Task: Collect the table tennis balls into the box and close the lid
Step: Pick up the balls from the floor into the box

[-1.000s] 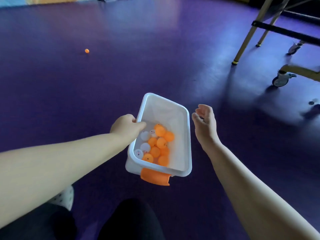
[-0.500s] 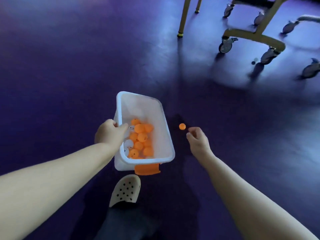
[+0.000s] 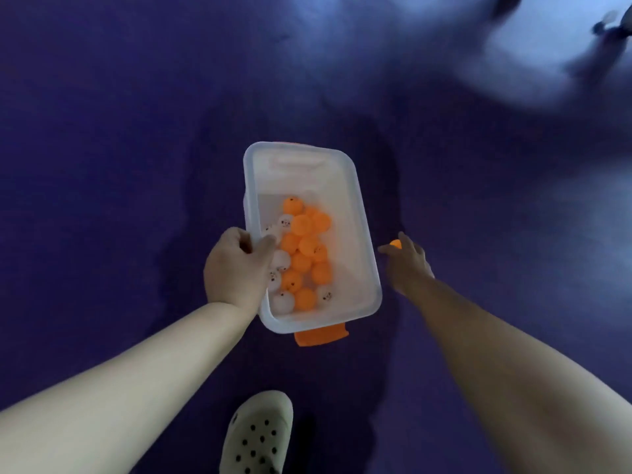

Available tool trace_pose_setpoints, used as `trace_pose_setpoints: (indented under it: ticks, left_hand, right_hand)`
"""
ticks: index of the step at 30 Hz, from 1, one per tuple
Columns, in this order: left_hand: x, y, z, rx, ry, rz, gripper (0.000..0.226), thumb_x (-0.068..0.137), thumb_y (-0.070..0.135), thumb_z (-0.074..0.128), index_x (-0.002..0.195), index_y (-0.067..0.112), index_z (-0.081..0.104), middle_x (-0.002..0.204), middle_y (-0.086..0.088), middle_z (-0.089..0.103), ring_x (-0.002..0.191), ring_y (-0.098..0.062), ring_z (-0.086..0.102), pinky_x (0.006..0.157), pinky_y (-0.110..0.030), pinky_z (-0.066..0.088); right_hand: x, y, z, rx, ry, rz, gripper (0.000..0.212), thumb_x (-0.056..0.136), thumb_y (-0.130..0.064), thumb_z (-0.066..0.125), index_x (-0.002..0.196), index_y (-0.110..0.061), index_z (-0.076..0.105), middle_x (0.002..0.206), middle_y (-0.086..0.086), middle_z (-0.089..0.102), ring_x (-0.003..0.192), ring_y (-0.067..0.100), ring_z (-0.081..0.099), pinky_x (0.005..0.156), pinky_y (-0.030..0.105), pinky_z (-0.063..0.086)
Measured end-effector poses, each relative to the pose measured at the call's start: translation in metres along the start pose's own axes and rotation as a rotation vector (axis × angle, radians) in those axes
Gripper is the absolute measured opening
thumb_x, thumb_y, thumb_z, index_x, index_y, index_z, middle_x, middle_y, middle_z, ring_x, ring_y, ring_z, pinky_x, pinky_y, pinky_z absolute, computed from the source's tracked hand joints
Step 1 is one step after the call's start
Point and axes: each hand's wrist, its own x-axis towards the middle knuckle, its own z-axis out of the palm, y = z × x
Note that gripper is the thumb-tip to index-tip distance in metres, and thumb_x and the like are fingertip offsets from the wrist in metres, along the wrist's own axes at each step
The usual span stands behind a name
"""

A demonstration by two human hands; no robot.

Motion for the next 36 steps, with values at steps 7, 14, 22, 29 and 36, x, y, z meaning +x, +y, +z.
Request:
trace_pose_setpoints:
  ticks: [7, 14, 22, 29, 36]
  left_hand:
    - [0.020, 0.009, 0.006, -0.002, 0.009, 0.008, 0.026, 0.084, 0.035, 0.059, 0.081, 0.010, 0.055, 0.071, 0.001, 0.058, 0.061, -0.012, 0.052, 0.052, -0.025, 0.041]
    - [-0.022, 0.061, -0.047, -0.035, 0.029, -0.077, 0.023, 0.082, 0.030, 0.060, 0.078, 0.008, 0.053, 0.063, 0.003, 0.053, 0.054, -0.015, 0.048, 0.050, -0.028, 0.039]
    - [-0.070, 0.199, -0.186, -0.051, 0.033, -0.170, 0.029, 0.082, 0.036, 0.060, 0.074, 0.010, 0.049, 0.061, 0.004, 0.050, 0.052, -0.015, 0.043, 0.048, -0.028, 0.034]
    - [-0.097, 0.331, -0.330, -0.056, 0.002, -0.193, 0.025, 0.082, 0.034, 0.057, 0.068, 0.016, 0.044, 0.063, 0.002, 0.050, 0.054, -0.014, 0.044, 0.048, -0.026, 0.031]
    - [-0.118, 0.403, -0.424, -0.173, 0.036, -0.205, 0.024, 0.081, 0.030, 0.060, 0.070, 0.013, 0.047, 0.062, 0.003, 0.049, 0.053, -0.013, 0.043, 0.048, -0.024, 0.033]
  right_hand:
    - [0.015, 0.007, 0.001, 0.092, -0.074, 0.053, 0.056, 0.094, -0.001, 0.039, 0.145, -0.024, 0.033, 0.146, -0.002, 0.031, 0.117, 0.025, 0.043, 0.089, 0.027, 0.038]
    - [-0.097, -0.051, -0.098, 0.791, 0.487, -0.322, 0.050, 0.092, 0.011, 0.036, 0.128, -0.017, 0.057, 0.114, -0.011, 0.042, 0.081, 0.015, 0.063, 0.077, 0.014, 0.051]
    - [-0.251, -0.139, -0.247, 0.836, 0.332, -0.280, 0.059, 0.087, 0.006, 0.036, 0.123, -0.036, 0.058, 0.110, -0.015, 0.061, 0.083, 0.011, 0.067, 0.078, 0.033, 0.056]
    - [-0.351, -0.217, -0.397, 0.520, 0.220, -0.176, 0.045, 0.091, -0.009, 0.042, 0.133, -0.024, 0.050, 0.127, -0.006, 0.054, 0.113, 0.013, 0.052, 0.091, 0.028, 0.043]
    - [-0.407, -0.278, -0.477, 0.485, 0.051, -0.149, 0.029, 0.089, -0.019, 0.047, 0.118, -0.015, 0.048, 0.088, -0.005, 0.057, 0.079, 0.021, 0.057, 0.074, 0.042, 0.051]
